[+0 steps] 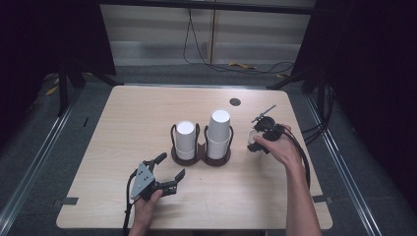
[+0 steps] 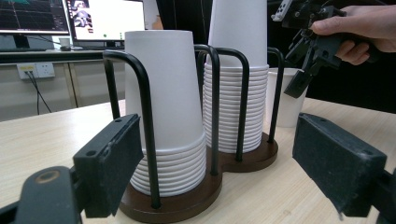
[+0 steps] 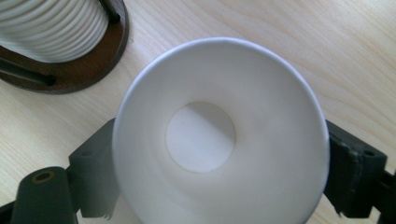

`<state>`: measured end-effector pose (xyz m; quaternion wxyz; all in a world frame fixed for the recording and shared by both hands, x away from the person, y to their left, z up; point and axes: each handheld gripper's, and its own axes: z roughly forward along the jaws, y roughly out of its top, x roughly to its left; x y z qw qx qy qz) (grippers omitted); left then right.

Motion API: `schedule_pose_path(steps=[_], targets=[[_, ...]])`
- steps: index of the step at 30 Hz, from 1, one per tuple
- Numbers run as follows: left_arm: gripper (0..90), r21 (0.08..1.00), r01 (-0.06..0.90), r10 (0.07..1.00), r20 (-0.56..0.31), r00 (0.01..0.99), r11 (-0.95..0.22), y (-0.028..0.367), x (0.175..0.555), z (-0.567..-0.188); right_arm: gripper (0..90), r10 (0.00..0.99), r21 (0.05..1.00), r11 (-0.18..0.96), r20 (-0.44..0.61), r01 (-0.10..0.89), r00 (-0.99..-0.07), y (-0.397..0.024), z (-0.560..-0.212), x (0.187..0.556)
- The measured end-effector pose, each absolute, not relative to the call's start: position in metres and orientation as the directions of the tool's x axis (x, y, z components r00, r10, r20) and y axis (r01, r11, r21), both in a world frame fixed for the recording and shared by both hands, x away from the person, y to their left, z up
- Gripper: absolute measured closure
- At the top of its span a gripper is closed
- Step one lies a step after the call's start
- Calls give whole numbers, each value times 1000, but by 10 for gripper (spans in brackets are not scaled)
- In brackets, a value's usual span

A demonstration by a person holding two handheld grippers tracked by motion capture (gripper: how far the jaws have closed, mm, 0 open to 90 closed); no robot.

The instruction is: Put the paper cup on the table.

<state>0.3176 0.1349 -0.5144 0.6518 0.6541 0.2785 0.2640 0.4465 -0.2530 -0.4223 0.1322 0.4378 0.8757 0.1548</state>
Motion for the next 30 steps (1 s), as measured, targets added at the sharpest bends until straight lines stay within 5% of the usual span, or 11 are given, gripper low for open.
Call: schedule_pose_path(steps=[30], targets=[[158,1000,26,715,-17,699,-2,136,318,-514,148,913,610,312,20,728,-408,-284,-444,416]])
